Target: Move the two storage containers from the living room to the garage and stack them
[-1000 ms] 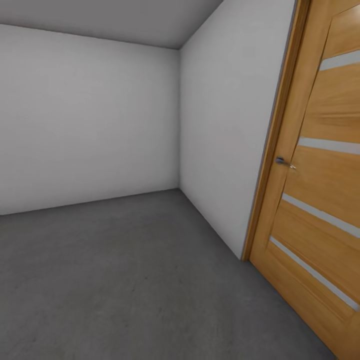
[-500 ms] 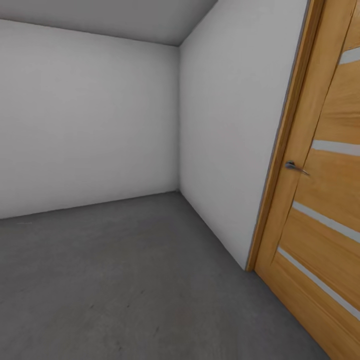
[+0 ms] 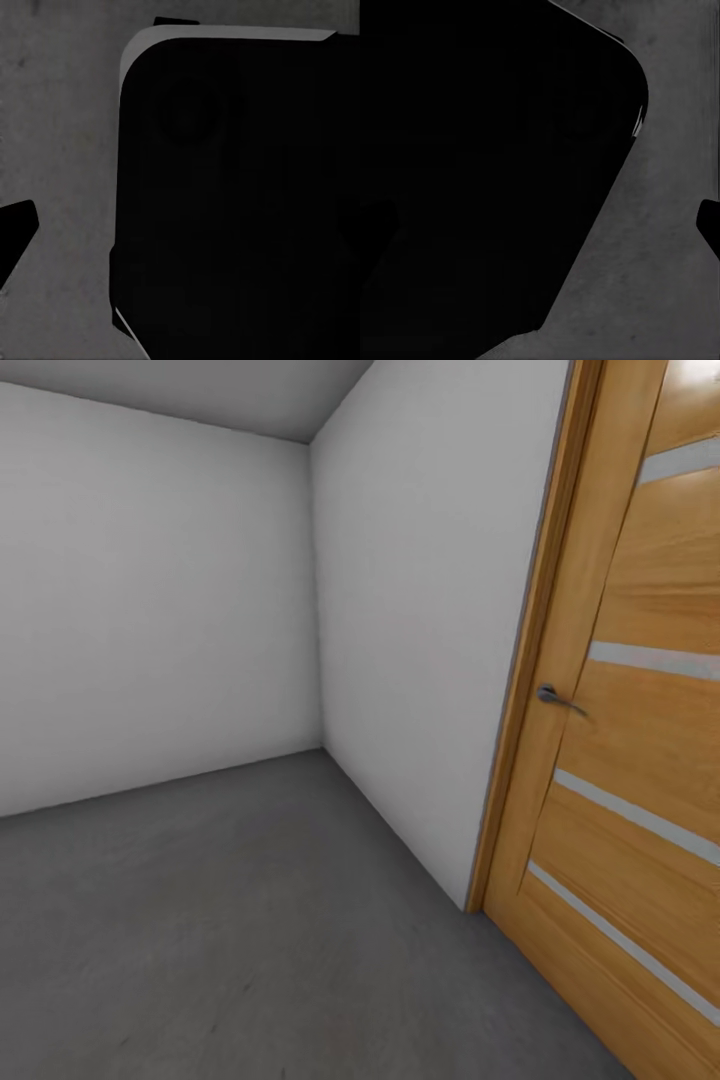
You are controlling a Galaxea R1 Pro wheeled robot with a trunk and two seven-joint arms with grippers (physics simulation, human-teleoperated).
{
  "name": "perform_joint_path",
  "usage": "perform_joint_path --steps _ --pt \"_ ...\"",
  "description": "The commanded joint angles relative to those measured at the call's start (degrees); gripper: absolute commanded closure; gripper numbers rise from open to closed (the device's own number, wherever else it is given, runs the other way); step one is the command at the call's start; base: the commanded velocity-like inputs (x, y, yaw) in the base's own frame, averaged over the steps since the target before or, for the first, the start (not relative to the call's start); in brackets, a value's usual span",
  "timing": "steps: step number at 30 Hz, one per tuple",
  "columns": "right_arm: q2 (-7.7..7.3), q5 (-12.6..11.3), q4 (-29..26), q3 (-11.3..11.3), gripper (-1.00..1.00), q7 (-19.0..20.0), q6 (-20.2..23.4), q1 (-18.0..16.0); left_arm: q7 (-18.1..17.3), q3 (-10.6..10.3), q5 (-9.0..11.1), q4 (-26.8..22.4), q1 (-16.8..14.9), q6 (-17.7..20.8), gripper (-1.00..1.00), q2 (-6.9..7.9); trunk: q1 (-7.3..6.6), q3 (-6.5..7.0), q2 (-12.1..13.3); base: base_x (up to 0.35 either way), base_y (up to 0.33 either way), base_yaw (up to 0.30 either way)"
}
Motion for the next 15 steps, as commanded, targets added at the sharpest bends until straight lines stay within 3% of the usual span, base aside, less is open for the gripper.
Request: perform_joint_path --steps 1,15 --pt "0.01 -0.4 0.1 0.3 -1.0 0.0 -0.2 0.0 0.0 0.0 0.5 0.0 0.0 -0.1 -1.0 0.0 0.03 -0.04 0.0 0.323 0.0 -0.249" --pt "0.01 -0.4 0.1 0.3 -1.0 0.0 -0.2 0.0 0.0 0.0 0.4 0.0 0.0 -0.1 -1.0 0.0 0.03 -0.04 0.0 0.323 0.0 -0.249"
